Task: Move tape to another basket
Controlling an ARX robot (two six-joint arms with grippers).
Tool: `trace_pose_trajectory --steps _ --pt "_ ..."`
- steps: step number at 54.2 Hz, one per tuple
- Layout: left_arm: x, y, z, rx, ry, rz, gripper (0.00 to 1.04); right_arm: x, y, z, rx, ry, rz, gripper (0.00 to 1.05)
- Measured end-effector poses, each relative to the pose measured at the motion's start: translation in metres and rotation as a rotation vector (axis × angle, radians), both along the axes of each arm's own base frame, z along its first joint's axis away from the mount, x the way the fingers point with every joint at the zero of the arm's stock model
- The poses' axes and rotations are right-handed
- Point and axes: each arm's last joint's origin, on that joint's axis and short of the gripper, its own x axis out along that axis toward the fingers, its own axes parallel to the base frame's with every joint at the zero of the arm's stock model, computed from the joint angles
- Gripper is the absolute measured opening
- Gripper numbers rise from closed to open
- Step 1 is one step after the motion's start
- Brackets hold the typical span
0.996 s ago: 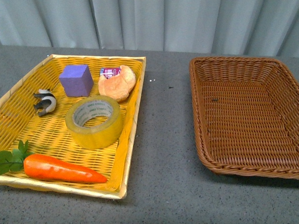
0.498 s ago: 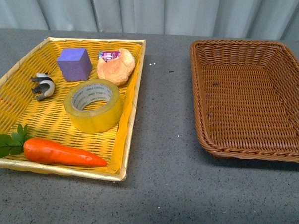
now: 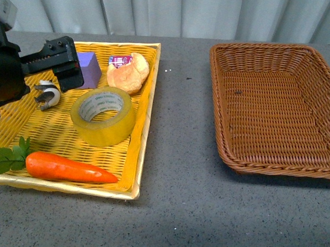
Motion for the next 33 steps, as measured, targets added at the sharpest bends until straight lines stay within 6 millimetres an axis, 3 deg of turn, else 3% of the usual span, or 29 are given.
trace_pose_trajectory --steps 15,33 --pt "0.013 -0.001 -0.025 0.015 0.076 0.006 0.98 0.0 0.0 0.0 0.0 0.0 0.0 0.96" --pt "0.02 -0.003 -0.041 0.031 0.105 0.0 0.98 0.0 0.0 0.0 0.0 0.0 0.0 0.96"
